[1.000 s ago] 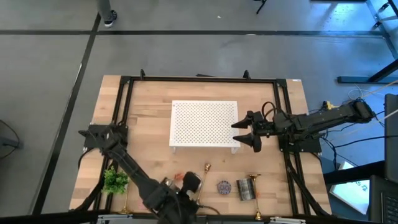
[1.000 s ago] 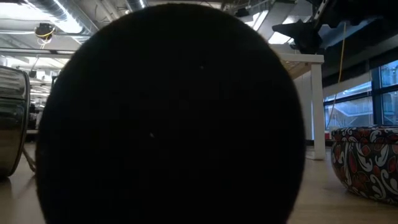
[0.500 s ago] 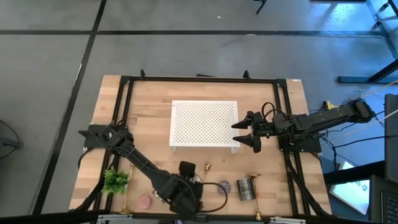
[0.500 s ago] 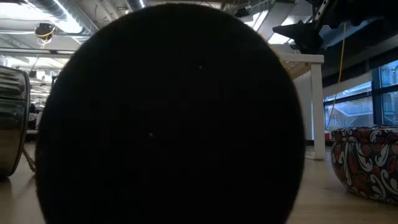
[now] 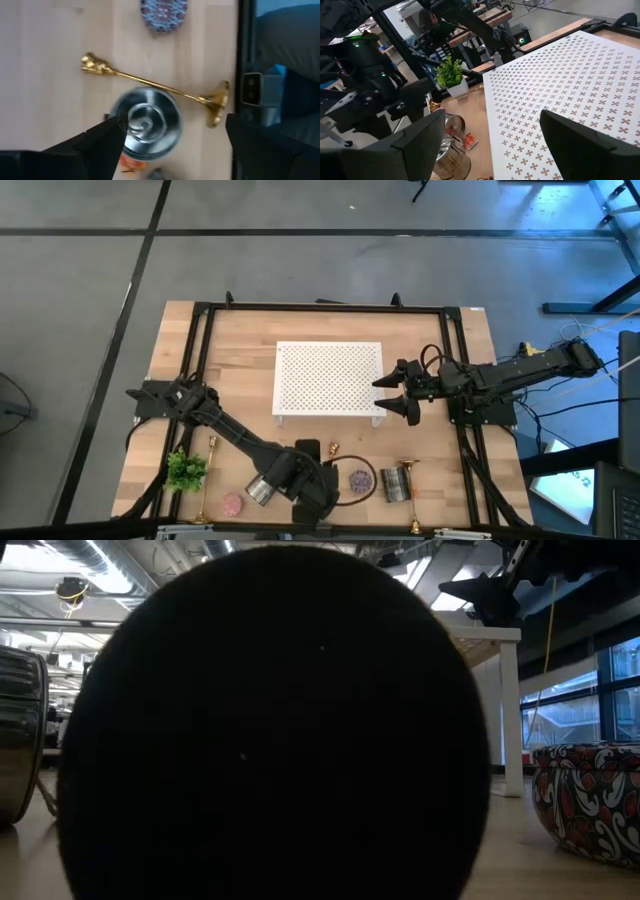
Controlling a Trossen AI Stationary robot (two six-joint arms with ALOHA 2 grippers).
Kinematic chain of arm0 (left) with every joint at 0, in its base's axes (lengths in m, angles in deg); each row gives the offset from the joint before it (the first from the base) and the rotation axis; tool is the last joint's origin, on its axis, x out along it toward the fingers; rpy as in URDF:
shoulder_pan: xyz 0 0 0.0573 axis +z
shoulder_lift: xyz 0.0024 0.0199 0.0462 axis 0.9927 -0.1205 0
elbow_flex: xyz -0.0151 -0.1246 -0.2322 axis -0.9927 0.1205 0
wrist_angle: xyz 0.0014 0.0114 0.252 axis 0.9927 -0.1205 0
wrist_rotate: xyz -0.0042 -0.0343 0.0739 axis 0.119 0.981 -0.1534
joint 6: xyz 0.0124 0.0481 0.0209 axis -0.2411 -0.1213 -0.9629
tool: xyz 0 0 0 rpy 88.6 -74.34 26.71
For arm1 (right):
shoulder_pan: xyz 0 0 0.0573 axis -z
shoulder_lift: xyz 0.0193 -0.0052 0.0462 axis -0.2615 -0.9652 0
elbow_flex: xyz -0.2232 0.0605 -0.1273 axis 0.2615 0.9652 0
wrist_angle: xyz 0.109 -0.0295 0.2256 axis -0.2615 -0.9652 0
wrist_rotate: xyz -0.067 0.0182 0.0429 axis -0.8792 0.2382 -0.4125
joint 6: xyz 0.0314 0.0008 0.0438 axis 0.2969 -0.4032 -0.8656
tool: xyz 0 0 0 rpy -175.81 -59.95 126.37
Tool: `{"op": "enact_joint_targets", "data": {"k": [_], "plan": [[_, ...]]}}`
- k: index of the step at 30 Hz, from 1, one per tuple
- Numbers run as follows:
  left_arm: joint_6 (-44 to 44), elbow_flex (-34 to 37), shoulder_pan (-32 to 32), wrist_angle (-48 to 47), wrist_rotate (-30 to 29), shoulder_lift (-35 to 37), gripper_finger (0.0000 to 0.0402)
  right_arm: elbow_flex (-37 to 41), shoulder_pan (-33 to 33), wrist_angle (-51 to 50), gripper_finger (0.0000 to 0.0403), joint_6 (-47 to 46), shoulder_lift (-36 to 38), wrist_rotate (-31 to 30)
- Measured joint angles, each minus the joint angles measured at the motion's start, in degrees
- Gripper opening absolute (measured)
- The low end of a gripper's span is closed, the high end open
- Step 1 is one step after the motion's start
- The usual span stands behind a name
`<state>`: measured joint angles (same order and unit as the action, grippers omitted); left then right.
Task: Pick & Place candle stick holders
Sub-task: Put the middle big silver scented candle on the shelf
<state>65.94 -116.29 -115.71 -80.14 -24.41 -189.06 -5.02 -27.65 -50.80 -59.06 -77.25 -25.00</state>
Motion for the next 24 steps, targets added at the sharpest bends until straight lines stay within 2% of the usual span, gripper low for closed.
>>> {"op": "enact_joint_targets", "data": {"k": [3, 6, 15, 18, 24], "plan": [[-6.0, 0.0, -0.3, 0.3, -3.1, 0.0, 0.037, 0.0, 0.0, 0.0, 0.0328, 0.0, 0.0, 0.0], [-11.5, 0.0, -0.3, -1.2, -3.6, -0.1, 0.0395, 0.0, 0.0, 0.0, 0.0328, 0.4, 0.0, 0.0], [-21.6, 5.1, -0.5, -1.6, -2.5, -0.5, 0.04, 0.0, 0.0, 0.0, 0.0328, 0.7, 0.0, 0.0], [-25.0, 7.3, -0.5, 1.1, -4.7, -0.5, 0.04, 0.0, 0.0, 0.0, 0.0328, 0.7, 0.0, 0.0], [-27.8, 8.8, -0.2, 2.7, -3.7, -0.5, 0.04, 0.0, 0.0, 0.0, 0.0328, 0.7, 0.0, 0.0]]}}
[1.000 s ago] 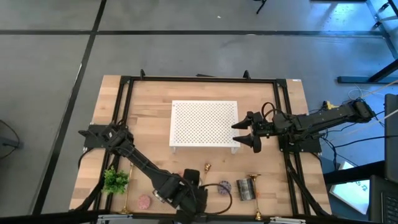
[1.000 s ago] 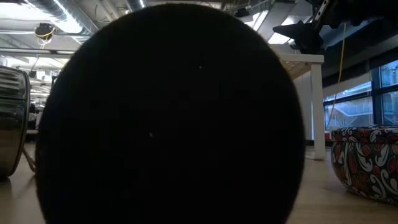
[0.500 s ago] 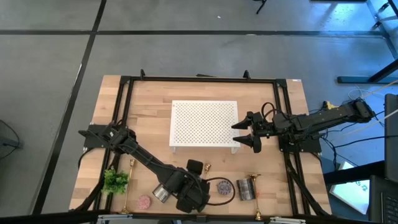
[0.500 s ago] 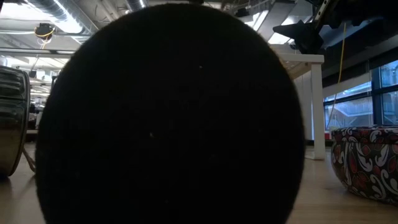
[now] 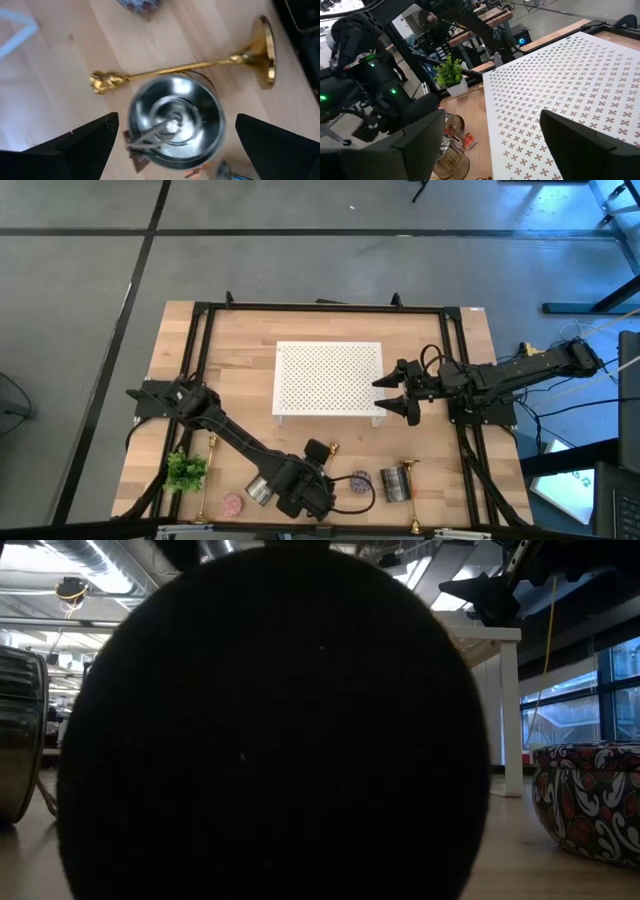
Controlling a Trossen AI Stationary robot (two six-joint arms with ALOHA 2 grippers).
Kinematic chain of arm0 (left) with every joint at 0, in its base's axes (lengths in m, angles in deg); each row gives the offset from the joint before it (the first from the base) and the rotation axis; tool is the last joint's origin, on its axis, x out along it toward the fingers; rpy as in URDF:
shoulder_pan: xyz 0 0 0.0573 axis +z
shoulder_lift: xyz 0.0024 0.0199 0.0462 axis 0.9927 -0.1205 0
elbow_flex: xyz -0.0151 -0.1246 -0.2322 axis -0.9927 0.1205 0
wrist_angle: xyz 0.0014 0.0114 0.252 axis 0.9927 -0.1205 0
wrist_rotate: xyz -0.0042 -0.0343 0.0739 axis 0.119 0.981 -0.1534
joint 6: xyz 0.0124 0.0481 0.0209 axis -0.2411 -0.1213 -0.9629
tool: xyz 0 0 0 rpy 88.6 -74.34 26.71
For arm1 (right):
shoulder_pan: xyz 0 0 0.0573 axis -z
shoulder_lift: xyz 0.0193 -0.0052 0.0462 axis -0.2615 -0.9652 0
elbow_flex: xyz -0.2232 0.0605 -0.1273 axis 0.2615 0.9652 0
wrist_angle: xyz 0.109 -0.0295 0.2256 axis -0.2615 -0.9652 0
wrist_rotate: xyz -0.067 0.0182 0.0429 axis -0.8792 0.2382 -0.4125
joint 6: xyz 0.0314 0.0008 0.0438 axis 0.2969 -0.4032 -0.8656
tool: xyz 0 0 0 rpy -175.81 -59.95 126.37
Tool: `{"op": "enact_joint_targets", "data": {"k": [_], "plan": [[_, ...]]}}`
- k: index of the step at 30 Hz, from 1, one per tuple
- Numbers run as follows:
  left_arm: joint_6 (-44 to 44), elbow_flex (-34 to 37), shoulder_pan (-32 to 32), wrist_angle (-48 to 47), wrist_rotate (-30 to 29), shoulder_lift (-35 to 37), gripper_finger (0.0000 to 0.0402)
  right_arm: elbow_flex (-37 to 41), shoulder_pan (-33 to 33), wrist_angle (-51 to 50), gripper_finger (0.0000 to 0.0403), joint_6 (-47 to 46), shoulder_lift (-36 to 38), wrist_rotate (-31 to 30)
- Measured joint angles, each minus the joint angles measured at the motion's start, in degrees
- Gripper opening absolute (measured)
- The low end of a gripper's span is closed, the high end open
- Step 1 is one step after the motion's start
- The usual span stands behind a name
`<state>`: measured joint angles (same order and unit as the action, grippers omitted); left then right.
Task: Pick & Place candle stick holders
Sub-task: Put the middle big silver scented candle on the shelf
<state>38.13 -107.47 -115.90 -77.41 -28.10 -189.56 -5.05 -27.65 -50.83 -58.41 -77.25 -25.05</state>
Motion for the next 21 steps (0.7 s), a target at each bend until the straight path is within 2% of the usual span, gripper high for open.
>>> {"op": "enact_joint_targets", "data": {"k": [7, 12, 21], "plan": [[-1.7, 0.2, 1.0, 1.7, 1.4, 0.0, 0.04, 0.0, 0.0, -0.2, 0.0328, 0.0, 0.0, -0.2], [-1.3, 0.2, 1.9, 1.9, 5.0, 0.0, 0.04, 0.0, 0.0, -0.7, 0.0328, 0.0, 0.0, -0.5], [-1.6, 0.1, 2.0, 2.0, 4.3, -0.4, 0.04, 0.0, 0.0, -0.9, 0.0328, 0.0, 0.0, -0.5]]}}
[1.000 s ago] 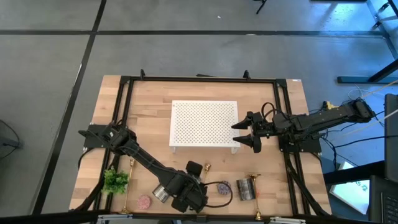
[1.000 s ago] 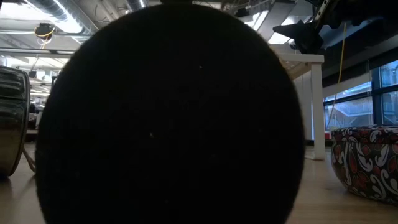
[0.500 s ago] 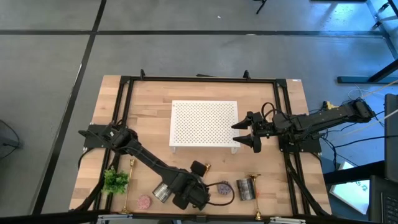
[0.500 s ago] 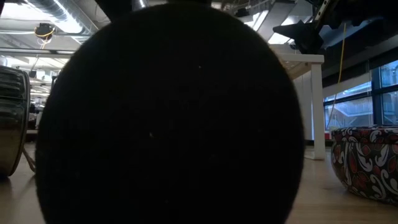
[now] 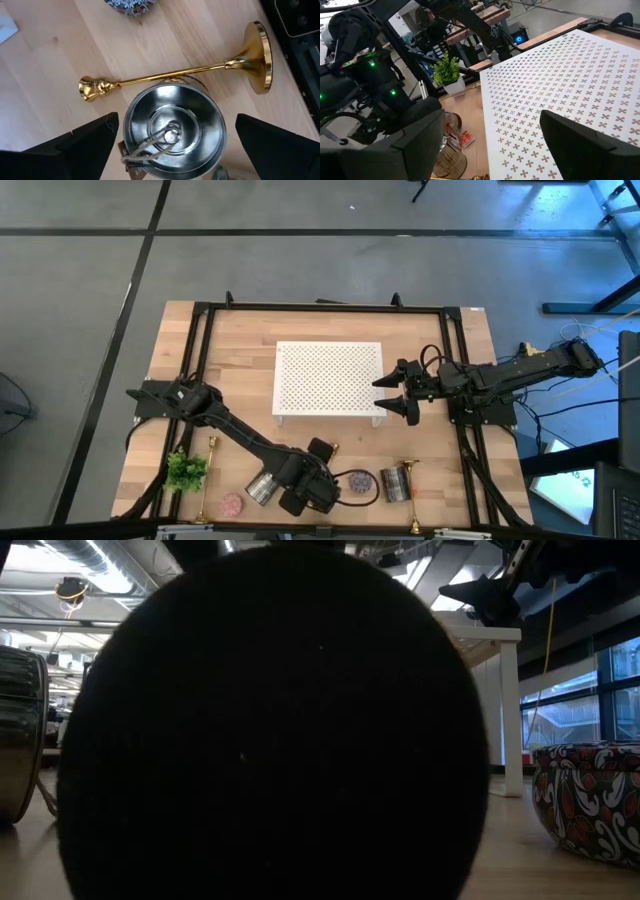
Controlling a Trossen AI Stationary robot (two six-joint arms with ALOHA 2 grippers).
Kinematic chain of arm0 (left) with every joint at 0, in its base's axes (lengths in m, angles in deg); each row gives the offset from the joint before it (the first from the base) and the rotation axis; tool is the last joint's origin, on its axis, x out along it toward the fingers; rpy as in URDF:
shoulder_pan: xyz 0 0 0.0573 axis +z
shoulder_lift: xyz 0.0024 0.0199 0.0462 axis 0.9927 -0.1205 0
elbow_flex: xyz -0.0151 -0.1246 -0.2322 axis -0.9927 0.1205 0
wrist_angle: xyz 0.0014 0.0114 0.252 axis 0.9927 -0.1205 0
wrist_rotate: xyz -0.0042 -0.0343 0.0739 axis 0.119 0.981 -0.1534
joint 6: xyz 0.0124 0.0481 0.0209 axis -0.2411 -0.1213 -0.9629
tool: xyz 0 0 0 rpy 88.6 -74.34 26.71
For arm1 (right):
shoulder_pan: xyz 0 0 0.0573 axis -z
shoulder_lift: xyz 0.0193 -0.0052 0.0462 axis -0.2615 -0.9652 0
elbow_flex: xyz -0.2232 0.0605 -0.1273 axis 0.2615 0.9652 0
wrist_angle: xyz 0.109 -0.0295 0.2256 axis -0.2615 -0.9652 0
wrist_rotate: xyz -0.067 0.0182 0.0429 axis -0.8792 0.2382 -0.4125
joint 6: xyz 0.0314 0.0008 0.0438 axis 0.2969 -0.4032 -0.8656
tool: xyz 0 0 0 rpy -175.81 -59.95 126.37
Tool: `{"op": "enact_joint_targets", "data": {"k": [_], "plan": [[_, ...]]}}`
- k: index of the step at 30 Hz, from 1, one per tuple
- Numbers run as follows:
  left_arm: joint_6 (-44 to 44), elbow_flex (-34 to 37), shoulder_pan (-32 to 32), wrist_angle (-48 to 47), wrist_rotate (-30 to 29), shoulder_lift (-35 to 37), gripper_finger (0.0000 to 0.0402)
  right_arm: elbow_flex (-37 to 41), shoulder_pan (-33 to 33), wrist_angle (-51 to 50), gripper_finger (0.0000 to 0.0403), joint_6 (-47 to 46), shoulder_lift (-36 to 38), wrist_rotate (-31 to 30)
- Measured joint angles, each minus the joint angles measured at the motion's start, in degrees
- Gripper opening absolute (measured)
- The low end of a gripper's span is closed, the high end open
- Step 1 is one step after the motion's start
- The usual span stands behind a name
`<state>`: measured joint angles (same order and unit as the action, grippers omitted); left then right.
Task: Pick & Place candle stick holders
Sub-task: Put the middle big silver scented candle on the shelf
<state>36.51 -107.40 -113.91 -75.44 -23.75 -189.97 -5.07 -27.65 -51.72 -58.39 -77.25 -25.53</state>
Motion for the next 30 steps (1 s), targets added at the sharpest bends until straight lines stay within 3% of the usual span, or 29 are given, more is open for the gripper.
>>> {"op": "enact_joint_targets", "data": {"k": [12, 30], "plan": [[-0.2, 0.0, 0.2, -3.2, 0.9, -7.7, 0.04, 0.0, 0.0, 0.0, 0.0328, 0.0, 0.0, -0.1], [2.0, 0.0, 0.2, -2.5, 1.7, -7.8, 0.04, 0.0, 0.0, 0.0, 0.0328, 0.0, 0.0, -0.1]]}}
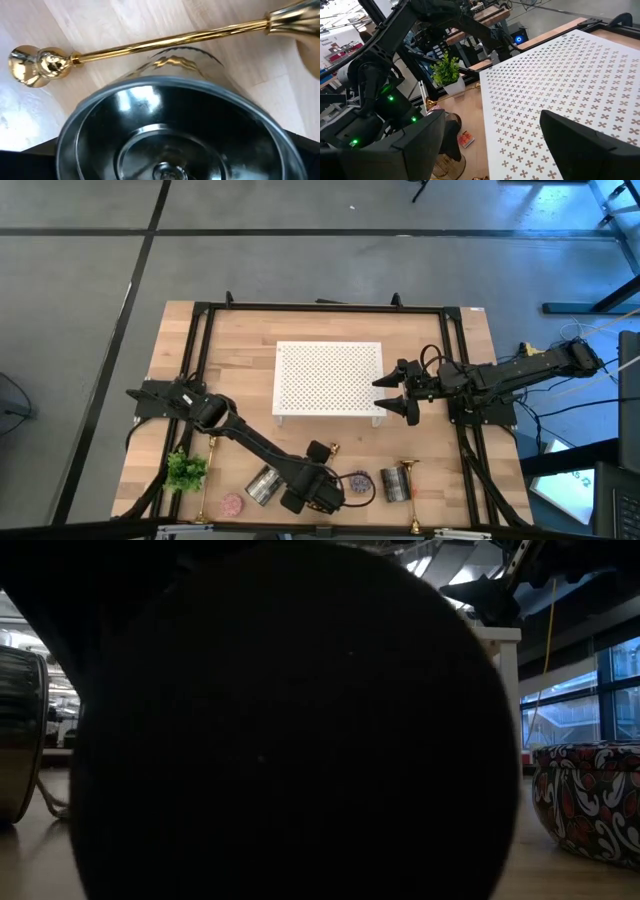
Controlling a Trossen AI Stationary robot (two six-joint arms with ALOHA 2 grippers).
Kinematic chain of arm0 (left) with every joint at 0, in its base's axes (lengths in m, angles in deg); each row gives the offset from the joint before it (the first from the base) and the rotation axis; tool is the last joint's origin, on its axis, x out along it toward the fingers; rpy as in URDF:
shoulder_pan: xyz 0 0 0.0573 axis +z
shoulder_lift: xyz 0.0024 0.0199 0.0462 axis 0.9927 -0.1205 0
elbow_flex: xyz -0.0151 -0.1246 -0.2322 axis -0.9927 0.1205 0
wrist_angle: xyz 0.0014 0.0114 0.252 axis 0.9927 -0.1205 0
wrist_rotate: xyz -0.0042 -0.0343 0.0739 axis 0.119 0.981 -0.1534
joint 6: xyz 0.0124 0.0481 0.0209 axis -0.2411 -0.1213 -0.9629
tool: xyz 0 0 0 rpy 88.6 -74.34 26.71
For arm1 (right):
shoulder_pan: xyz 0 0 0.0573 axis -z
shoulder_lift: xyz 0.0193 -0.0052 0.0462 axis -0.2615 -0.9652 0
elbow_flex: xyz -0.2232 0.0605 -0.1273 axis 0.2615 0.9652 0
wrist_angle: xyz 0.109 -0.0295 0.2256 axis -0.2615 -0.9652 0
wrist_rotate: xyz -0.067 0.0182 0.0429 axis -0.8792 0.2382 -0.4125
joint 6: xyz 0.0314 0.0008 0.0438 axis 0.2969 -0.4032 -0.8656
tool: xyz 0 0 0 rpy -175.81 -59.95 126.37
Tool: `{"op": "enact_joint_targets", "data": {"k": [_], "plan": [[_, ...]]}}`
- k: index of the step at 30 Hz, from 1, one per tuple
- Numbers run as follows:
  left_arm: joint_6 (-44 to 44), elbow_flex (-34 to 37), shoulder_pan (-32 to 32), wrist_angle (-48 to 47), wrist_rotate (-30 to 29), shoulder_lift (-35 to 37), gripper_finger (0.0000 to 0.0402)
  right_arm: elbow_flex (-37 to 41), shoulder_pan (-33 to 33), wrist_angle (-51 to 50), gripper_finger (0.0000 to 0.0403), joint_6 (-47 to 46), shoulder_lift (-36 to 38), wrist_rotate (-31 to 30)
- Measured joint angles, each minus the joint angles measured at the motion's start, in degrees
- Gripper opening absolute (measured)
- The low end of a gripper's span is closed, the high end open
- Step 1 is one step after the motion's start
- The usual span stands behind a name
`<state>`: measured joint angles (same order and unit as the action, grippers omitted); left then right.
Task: Pick & Place candle stick holders
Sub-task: Put the middle big silver scented candle on the shelf
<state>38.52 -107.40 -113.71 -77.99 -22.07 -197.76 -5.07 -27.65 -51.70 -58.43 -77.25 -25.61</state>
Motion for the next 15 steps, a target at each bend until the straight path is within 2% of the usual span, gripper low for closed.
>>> {"op": "enact_joint_targets", "data": {"k": [5, 11, 15], "plan": [[0.2, 0.0, 0.0, 0.4, 1.9, -1.4, 0.0396, 0.0, 0.0, 0.0, 0.0328, 0.0, 0.0, 0.0], [0.8, -0.1, 0.6, 0.7, 4.5, -1.9, 0.0355, 0.0, 0.0, 0.0, 0.0328, 0.0, 0.0, 0.1], [1.4, -0.1, 1.0, -0.1, 4.7, -1.9, 0.0354, 0.0, 0.0, 0.0, 0.0328, -0.2, 0.0, 0.1]]}}
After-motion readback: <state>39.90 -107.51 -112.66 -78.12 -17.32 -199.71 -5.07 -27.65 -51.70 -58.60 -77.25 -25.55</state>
